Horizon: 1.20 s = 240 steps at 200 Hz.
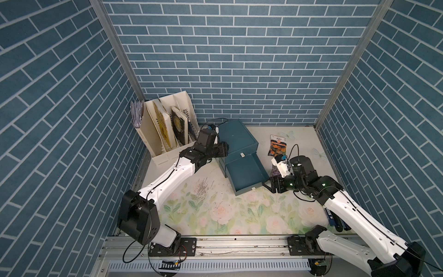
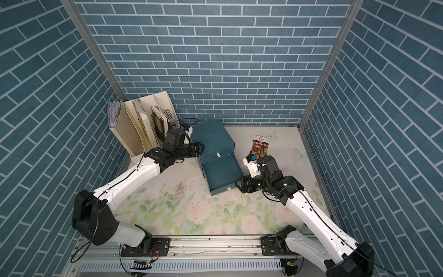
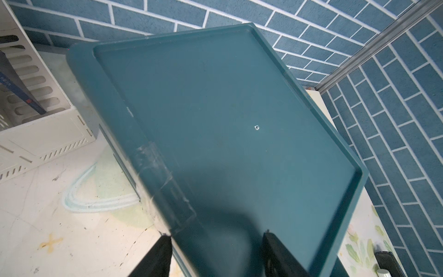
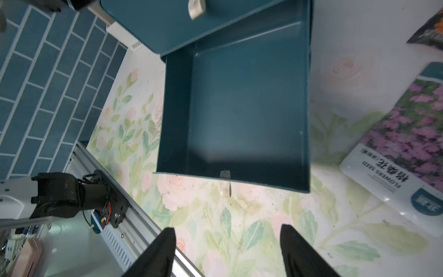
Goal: Take the seed bags out of the drawer
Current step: Close the drawer in the storage box.
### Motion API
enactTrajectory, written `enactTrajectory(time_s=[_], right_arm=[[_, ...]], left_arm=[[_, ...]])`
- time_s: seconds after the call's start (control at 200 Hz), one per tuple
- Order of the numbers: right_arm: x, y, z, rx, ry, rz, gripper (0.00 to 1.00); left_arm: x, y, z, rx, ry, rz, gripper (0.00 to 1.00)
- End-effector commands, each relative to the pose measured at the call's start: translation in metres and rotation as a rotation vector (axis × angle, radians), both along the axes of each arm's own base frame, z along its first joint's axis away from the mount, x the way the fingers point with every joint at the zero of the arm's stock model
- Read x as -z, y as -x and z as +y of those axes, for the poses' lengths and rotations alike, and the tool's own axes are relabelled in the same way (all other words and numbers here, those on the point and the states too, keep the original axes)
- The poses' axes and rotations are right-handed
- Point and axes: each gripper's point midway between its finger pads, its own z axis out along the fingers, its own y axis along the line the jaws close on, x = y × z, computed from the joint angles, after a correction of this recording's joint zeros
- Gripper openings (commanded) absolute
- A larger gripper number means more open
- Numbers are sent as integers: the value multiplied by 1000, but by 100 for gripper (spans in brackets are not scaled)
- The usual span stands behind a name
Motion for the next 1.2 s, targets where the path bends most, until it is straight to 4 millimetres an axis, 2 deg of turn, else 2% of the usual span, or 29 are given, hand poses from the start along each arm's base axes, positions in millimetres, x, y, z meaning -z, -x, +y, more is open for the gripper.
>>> enactTrajectory(time_s=[0.0,0.285,0.48,0.73,0.855,1.195], right_arm=[[5,6,10,0,-11,-7,72],[25,19,31,-1,1,-43,71],[43,23,41,20,7,-60,63],[52,9,46,102,5,-135,55],[56,3,50,118,0,-150,53],[53,-14,57,153,-6,-218,49]], left_arm=[[32,13,4,16,-72,111,64],[32,13,5,15,-76,114,64],[33,12,4,23,-78,116,64],[35,11,1,34,-75,122,64],[36,11,0,40,-77,123,64],[36,14,1,54,-91,123,64]])
